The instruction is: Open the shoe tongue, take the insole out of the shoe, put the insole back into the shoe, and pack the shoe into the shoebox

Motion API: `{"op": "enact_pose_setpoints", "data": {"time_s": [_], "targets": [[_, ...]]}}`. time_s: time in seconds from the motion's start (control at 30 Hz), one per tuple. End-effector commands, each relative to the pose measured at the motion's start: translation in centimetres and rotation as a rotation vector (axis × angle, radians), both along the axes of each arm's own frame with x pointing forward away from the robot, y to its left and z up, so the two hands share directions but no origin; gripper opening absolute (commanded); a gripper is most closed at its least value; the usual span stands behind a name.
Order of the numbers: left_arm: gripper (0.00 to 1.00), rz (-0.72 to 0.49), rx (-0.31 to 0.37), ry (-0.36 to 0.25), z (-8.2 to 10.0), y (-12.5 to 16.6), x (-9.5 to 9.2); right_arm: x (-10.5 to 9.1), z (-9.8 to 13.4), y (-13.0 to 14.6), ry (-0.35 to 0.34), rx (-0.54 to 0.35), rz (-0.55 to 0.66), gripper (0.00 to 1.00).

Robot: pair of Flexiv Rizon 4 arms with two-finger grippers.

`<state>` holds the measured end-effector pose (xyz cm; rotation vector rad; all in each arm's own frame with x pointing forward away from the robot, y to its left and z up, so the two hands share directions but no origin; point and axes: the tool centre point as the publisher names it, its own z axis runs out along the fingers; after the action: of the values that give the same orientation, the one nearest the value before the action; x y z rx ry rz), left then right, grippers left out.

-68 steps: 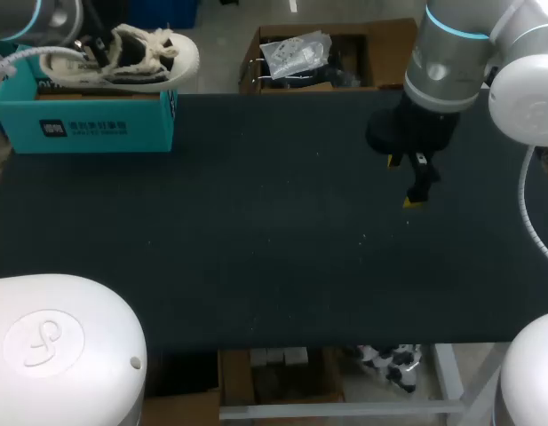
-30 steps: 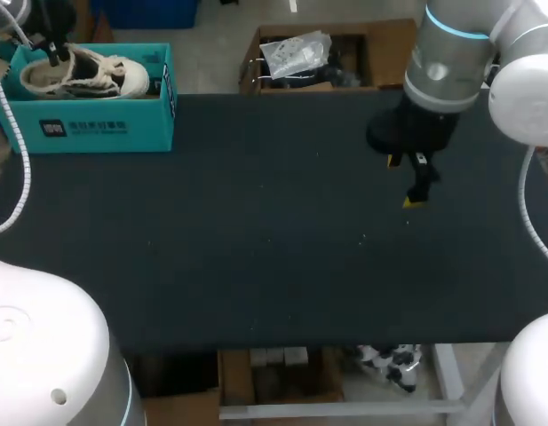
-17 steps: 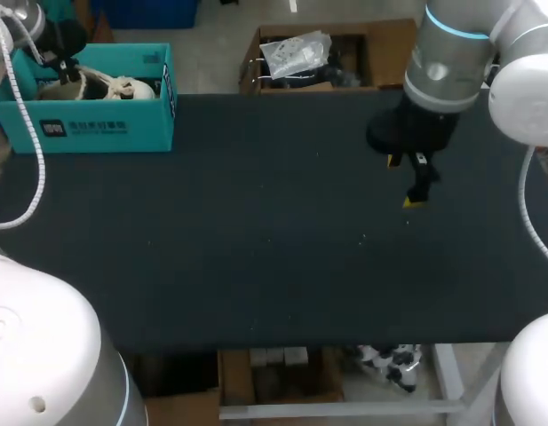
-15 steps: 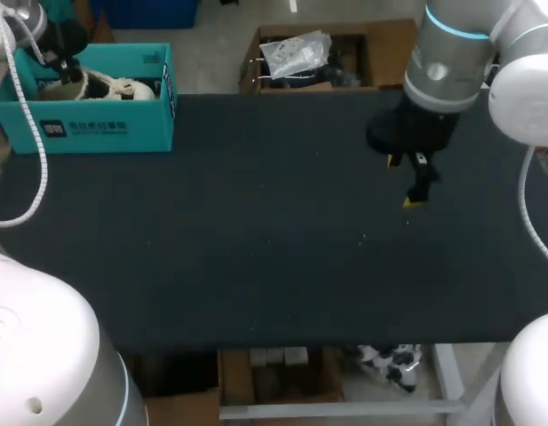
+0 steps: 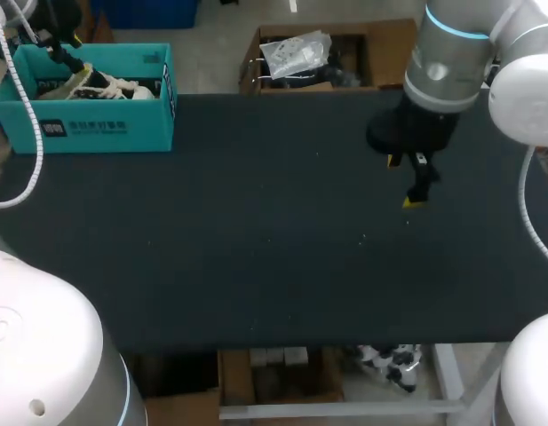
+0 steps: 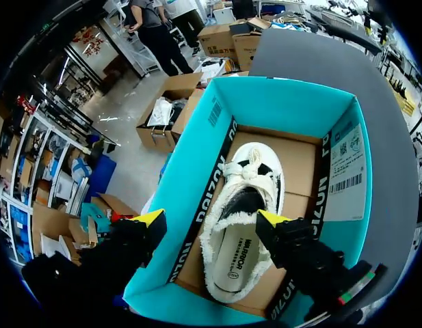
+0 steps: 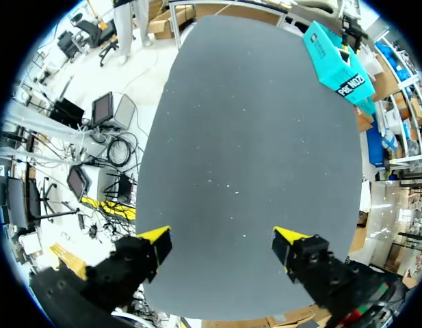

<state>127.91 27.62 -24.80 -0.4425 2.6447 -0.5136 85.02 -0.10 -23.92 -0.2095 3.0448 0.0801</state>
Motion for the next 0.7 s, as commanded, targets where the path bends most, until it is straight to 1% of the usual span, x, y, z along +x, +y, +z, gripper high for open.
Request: {"op": "enact_pose_setpoints", "data": {"time_s": [0.03,0.07,0.1,0.13,0.2,0.23,0.27,0.33,0.37,0.53,0.6,0.7], "targets": [[1.0,0.032,0.021,0.001,4.2,-1.5,-4.1,0.0,0.1,0.0,0.004,-0.002,0.0,1.0],[1.0,0.052,0.024,0.009,4.7,-1.8,-4.6,0.0,0.1,0.0,0.004,-0.002,0.0,1.0],[1.0,0.043,0.031,0.006,5.3,-2.1,-5.5,0.0,0.1,0.0,0.004,-0.002,0.0,1.0],[1.0,0.05,0.042,0.011,5.6,-2.3,-5.9,0.0,0.1,0.0,0.004,-0.002,0.0,1.0],[1.0,0.059,0.074,0.013,6.3,-2.9,-7.5,0.0,0.1,0.0,0.004,-0.002,0.0,1.0],[1.0,0.07,0.085,0.02,6.5,-3.0,-8.0,0.0,0.1,0.0,0.004,-0.002,0.0,1.0],[1.0,0.08,0.109,0.017,6.9,-3.3,-8.7,0.0,0.1,0.0,0.004,-0.002,0.0,1.0],[1.0,0.086,0.132,0.008,7.1,-3.7,-10.0,0.0,0.1,0.0,0.004,-0.002,0.0,1.0],[1.0,0.1,0.147,-0.003,7.2,-3.8,-10.9,0.0,0.1,0.0,0.004,-0.002,0.0,1.0],[1.0,0.095,0.145,-0.02,7.3,-3.4,-14.1,0.0,0.1,0.0,0.004,-0.002,0.0,1.0],[1.0,0.099,0.146,-0.026,7.2,-3.3,-14.9,0.0,0.1,0.0,0.004,-0.002,0.0,1.0],[1.0,0.104,0.153,-0.035,7.0,-3.2,-15.7,0.0,0.1,0.0,0.004,-0.002,0.0,1.0]]}}
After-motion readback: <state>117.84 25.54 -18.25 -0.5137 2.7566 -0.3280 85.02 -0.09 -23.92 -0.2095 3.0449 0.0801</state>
